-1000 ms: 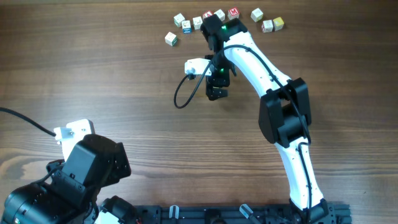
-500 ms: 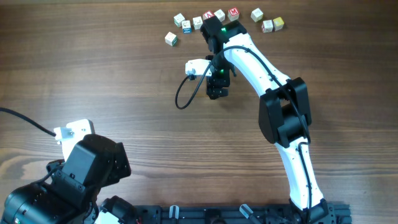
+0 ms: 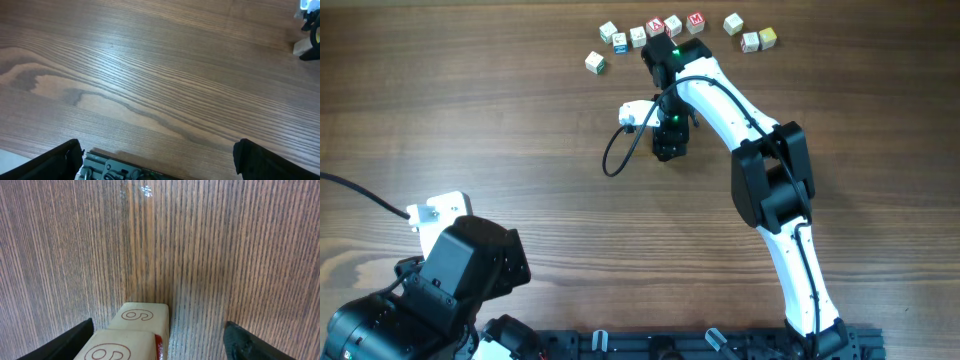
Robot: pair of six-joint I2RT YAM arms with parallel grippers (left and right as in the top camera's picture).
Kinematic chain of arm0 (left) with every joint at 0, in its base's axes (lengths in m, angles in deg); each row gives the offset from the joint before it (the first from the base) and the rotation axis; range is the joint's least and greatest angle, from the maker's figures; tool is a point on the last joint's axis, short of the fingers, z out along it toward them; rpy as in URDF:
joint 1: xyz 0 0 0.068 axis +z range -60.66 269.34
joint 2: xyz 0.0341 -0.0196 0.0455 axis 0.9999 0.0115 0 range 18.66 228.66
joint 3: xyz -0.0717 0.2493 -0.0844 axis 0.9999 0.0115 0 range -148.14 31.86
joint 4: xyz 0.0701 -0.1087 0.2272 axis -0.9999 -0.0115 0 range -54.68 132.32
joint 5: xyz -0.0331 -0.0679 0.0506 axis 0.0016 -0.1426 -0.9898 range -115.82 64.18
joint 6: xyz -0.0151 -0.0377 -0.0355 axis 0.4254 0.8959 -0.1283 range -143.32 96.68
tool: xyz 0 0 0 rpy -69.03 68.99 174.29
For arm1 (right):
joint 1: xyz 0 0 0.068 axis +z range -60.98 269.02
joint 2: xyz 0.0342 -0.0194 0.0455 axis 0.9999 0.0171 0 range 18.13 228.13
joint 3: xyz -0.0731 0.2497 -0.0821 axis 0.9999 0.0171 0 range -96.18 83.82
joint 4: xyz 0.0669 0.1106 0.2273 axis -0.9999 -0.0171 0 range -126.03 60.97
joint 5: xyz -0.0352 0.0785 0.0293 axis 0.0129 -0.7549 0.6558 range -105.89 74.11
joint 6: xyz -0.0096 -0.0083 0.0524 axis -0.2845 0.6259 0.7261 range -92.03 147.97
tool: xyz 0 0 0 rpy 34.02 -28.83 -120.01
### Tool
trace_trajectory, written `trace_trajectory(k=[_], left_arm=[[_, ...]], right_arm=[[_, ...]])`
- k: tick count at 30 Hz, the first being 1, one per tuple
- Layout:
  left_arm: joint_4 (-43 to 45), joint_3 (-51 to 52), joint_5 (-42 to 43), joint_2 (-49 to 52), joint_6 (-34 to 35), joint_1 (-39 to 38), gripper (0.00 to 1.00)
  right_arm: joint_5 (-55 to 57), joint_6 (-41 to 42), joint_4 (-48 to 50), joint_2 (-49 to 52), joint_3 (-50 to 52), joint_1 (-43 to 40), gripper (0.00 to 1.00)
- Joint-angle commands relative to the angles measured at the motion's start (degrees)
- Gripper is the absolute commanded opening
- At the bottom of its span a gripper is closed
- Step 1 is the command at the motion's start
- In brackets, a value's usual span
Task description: Form a tower
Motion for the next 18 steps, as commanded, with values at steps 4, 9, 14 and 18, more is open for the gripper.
trace_trajectory(k=[4,9,14,18], left_arm=[[0.13,0.04,-0.09,-0.04,0.55,0.26,1.0],[0.13,0.04,-0.09,-0.04,0.55,0.26,1.0],[0.13,0.04,-0.09,-0.04,0.57,0.26,1.0],[0.13,0.04,-0.09,-0.04,0.55,0.26,1.0]], right_arm=[[0.39,0.46,0.17,0.66,0.22,-0.42,0.77],[0.39,0.5,0.22,0.66,0.2,-0.42,0.76],[0.39,0.48,0.24,0.66,0.2,-0.42,0.71],[0.39,1.16,0.28,0.66,0.2,-0.42,0.71]])
